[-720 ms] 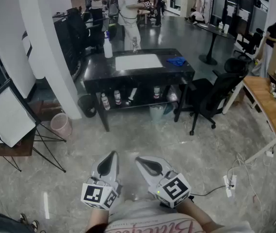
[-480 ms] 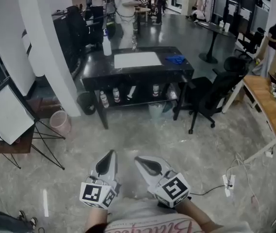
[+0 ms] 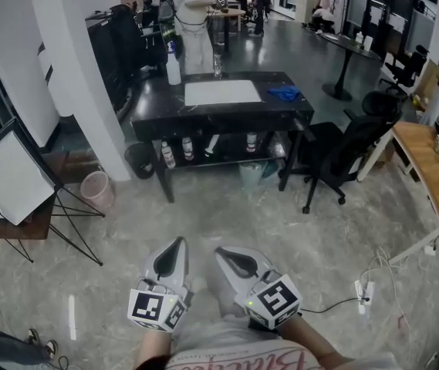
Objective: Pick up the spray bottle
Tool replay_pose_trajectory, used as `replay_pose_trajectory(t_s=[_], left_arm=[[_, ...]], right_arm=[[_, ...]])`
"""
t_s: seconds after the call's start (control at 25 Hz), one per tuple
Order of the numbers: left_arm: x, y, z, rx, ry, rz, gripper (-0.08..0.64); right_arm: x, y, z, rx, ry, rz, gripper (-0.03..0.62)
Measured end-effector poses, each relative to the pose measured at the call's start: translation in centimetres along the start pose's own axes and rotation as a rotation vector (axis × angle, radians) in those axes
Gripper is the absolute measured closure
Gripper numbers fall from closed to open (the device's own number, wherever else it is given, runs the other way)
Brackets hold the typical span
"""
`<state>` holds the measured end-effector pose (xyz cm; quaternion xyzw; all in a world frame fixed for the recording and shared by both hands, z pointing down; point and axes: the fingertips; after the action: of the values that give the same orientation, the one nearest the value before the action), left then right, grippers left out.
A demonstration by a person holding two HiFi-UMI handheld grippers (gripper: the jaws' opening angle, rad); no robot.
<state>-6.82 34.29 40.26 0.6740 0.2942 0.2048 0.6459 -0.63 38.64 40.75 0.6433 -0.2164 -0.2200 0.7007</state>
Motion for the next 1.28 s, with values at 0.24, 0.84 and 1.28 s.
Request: replay_pose_trajectory(t_s=[0.24, 0.84, 1.28], left_arm=[[-2.9, 1.2, 2.5, -0.011, -0.019, -0.023, 0.56], [-16.0, 0.1, 15.4, 0.002, 0.008, -0.053, 0.56], [-22.9, -0.4, 22.4, 0.003, 0.069, -0.005, 0.56]], right_arm=[[1.5, 0.8, 3.4, -0.039, -0.031, -0.019, 0.591], [11.1, -2.3, 19.1, -0.018, -0.012, -0.04, 0.591], [15.6, -2.7, 27.2, 0.003, 0.047, -0.047, 0.591]])
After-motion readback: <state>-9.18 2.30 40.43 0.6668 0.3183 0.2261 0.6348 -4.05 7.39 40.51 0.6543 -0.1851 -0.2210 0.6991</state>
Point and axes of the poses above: the fingertips, and each gripper's own axes: z forward along the fingers, x to its right, y out of its underside, and after that the axes turned 1 degree about y, right-handed
